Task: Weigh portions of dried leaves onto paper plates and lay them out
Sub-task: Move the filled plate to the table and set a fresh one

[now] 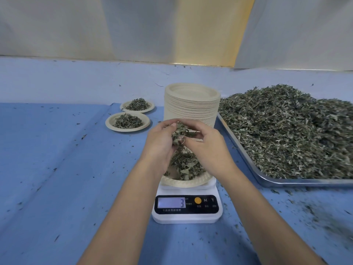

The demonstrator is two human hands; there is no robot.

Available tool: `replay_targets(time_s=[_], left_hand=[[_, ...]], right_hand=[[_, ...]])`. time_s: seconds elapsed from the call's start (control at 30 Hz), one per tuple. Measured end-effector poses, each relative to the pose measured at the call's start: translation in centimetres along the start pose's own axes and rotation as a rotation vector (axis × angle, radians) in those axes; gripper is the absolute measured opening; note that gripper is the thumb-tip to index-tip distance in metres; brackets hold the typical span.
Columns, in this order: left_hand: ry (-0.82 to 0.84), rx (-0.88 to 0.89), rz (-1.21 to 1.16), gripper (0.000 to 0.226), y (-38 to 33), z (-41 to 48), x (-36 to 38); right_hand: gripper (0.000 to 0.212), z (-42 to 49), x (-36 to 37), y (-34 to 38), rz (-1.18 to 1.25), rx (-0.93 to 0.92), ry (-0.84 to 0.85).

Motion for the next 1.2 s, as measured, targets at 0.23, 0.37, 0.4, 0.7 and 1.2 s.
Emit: replay_targets(time_s=[0.23, 0.37, 0.4, 0.7, 1.2], left_hand=[[0.020, -0.018, 0.084, 0.024, -0.1, -0.3, -0.1], [0.014, -0.011, 0.029, 0.026, -0.2, -0.2, -0.5], [0.007, -0.007, 0.021, 0.027, -0.2, -0.2, -0.5], [-0.133, 0.051, -0.010, 0.028, -0.8, 0.3, -2.0], [-0.157, 0.056, -0.100, 0.027, -1.5, 0.4, -2.7]], right_hand=[[0.021, -0.2, 0.1, -0.4, 0.117, 0.089, -0.066], [0.018, -0.1, -0.2, -0.6, 0.150, 0.116, -0.094], [0.019, -0.1, -0.3, -0.7, 0.151, 0.120, -0.099], [0.018, 0.0, -1.1, -1.0, 0.098, 0.145, -0.224], [0.016, 0.0, -1.2, -2.0, 0.086, 0.171, -0.156]])
Point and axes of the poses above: each hand's wrist, its own z-axis towards the middle knuckle, its own x-axis out of the palm, y = z × x, the point moved 4 cm from there along z, towards the middle knuckle, and after that the axes turned 2 degrees about y, right-handed, at the moved point
